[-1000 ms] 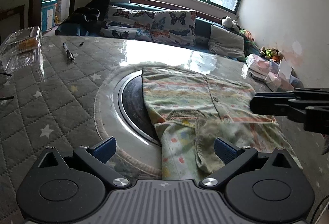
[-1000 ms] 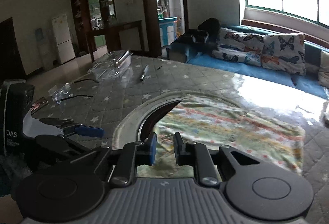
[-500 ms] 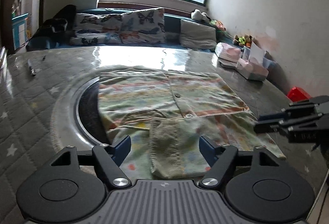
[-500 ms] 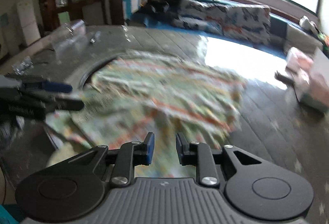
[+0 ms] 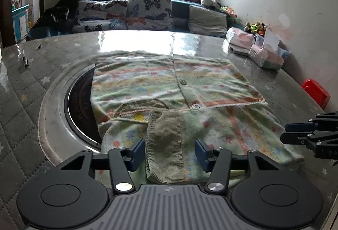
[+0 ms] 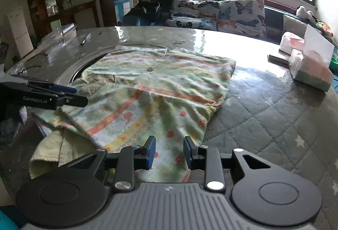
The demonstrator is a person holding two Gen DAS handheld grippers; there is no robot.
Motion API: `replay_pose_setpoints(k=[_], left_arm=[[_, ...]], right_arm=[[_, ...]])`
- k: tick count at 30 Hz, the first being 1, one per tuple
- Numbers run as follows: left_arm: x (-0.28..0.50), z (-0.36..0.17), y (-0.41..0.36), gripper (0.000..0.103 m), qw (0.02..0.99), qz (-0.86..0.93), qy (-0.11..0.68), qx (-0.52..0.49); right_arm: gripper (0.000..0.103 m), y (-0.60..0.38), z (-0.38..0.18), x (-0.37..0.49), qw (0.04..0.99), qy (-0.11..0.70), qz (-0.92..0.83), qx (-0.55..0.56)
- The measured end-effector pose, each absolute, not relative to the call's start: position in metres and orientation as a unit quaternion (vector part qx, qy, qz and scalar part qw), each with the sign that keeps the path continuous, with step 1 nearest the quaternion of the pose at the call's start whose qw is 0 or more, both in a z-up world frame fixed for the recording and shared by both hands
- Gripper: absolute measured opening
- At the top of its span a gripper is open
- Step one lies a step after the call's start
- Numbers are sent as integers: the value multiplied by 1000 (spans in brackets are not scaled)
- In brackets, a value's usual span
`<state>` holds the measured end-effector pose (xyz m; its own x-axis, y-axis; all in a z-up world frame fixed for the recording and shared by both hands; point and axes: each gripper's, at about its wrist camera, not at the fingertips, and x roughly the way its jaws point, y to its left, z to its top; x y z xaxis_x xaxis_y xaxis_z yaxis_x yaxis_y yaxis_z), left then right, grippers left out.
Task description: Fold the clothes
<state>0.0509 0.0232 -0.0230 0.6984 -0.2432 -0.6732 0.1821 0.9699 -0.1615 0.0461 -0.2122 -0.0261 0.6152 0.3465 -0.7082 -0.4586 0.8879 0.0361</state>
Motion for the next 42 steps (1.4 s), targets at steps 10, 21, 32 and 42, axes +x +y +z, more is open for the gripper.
replay_pose_setpoints(k=[10,21,32,42], left_arm=[[53,-10,28,33,927,-101,359,-40],[77,-7,-6,33,926,-150,346,-31],[75,-11,-5,31,923,-153,352,-34],[40,-19,-19,32,911,-190,366,1]], right_arm=[[28,-216,-18,60,903,364,213,-78],[25,-204,-35,99,899,377,214,-67],[24,-191,-23,81,894,362,252,-80],[24,-163,-31,45,872,367,303,-117]])
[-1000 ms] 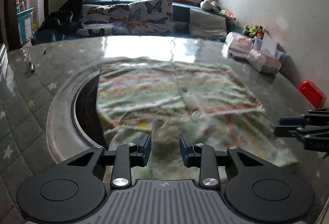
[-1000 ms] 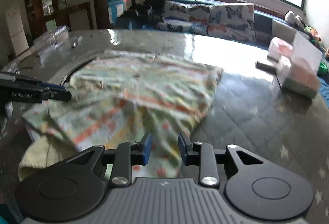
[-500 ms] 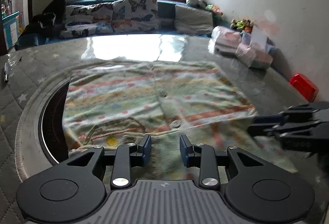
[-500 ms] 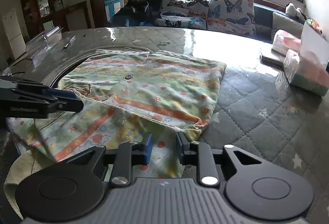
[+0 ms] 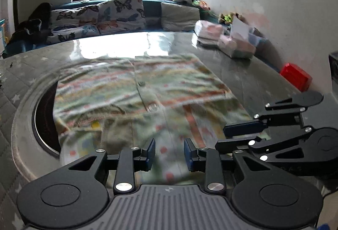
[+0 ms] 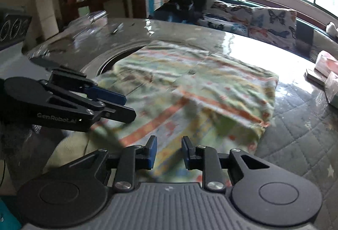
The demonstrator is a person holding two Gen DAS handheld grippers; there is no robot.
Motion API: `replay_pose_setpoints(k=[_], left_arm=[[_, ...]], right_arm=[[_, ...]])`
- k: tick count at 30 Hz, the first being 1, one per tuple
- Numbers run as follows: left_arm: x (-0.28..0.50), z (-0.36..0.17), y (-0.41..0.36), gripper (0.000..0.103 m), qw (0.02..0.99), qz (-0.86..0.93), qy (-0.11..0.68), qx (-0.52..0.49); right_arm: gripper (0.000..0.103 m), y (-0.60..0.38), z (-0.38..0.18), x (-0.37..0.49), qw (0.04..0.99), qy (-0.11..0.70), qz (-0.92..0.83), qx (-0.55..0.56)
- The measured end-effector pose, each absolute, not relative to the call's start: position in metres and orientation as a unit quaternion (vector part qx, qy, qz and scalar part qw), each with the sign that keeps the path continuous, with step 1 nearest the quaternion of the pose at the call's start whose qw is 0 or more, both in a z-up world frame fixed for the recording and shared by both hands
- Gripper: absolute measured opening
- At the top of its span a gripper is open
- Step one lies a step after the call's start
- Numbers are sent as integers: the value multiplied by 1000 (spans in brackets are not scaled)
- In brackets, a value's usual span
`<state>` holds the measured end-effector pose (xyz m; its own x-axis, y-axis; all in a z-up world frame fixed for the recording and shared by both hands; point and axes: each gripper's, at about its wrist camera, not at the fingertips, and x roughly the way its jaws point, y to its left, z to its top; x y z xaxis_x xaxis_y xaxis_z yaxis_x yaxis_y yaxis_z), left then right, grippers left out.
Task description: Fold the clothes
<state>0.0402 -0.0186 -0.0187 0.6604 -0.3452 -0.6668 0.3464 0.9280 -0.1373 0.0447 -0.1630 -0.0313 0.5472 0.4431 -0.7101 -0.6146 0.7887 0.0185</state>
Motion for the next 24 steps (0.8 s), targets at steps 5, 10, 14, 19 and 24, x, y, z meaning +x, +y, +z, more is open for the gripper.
replay_pose_setpoints(k=[5,10,14,19,24], left_arm=[[27,-23,-19,34,910,-192,366,13],[18,-21,-13,38,910,-189,369,8],[7,-12,-6,53,910,-179,373,-2],[-12,-4,1,64,907,-173,383,9],[-25,-5,8,64,897,-163,410,-3]], right_arm=[[25,-169,-30,28,869,370,304,-125],[25,-184,-29,24,875,376,286,-103],[25,-192,-33,20,873,385,283,-98],[36,-198,-26,15,876,379,277,-112],[37,-203,-30,8,871,387,278,-123]])
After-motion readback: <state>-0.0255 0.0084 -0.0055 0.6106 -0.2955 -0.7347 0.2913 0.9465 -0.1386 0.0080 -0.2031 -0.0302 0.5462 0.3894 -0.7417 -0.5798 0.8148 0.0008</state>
